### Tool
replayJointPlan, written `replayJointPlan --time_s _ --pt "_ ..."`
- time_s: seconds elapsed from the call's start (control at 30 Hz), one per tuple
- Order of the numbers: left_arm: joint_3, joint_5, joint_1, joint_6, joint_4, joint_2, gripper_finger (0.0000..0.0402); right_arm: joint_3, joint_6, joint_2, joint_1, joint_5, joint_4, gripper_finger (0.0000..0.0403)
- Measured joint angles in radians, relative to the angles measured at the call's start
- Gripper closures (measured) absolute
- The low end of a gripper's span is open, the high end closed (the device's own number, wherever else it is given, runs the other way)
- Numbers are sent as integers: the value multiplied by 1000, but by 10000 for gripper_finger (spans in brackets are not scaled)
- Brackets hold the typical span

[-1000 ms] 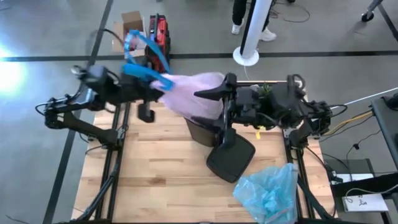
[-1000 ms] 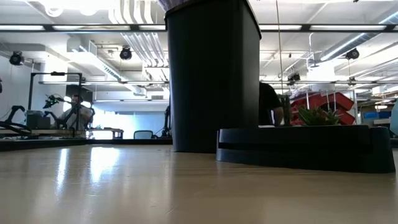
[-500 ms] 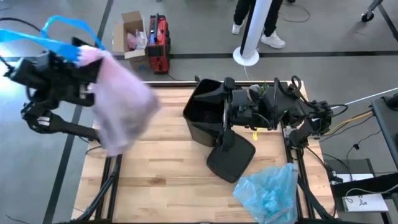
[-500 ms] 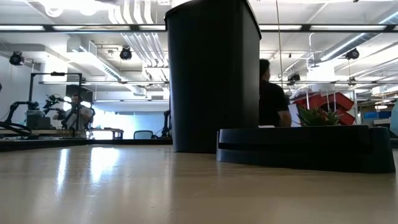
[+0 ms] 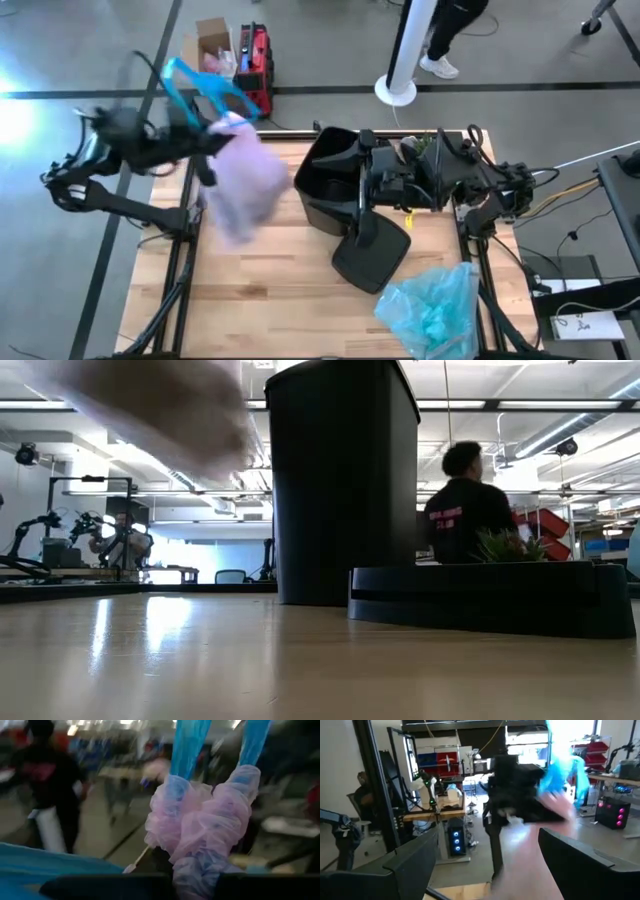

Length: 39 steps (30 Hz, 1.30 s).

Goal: Place trash/remove bag and relplace
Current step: Remove the pink trash bag from the black trash bin

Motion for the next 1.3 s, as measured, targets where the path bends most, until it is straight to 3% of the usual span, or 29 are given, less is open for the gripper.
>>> replayJointPlan --time_s 0.23,0.57,0.77,1.07,1.3 --pt "-44 -88 0 -87 -95 11 401 -6 -1 0 43 5 -6 78" --pt "-284 -131 0 -215 -101 -102 401 -6 0 0 57 8 -37 78" --pt "-357 -303 7 -223 -93 -176 401 -6 7 0 57 8 -51 78" --pt "-354 -665 58 -214 -64 -237 401 -12 7 0 56 8 -50 78" --pt "-405 -715 82 -220 -13 -243 401 -28 27 0 56 9 -50 78"
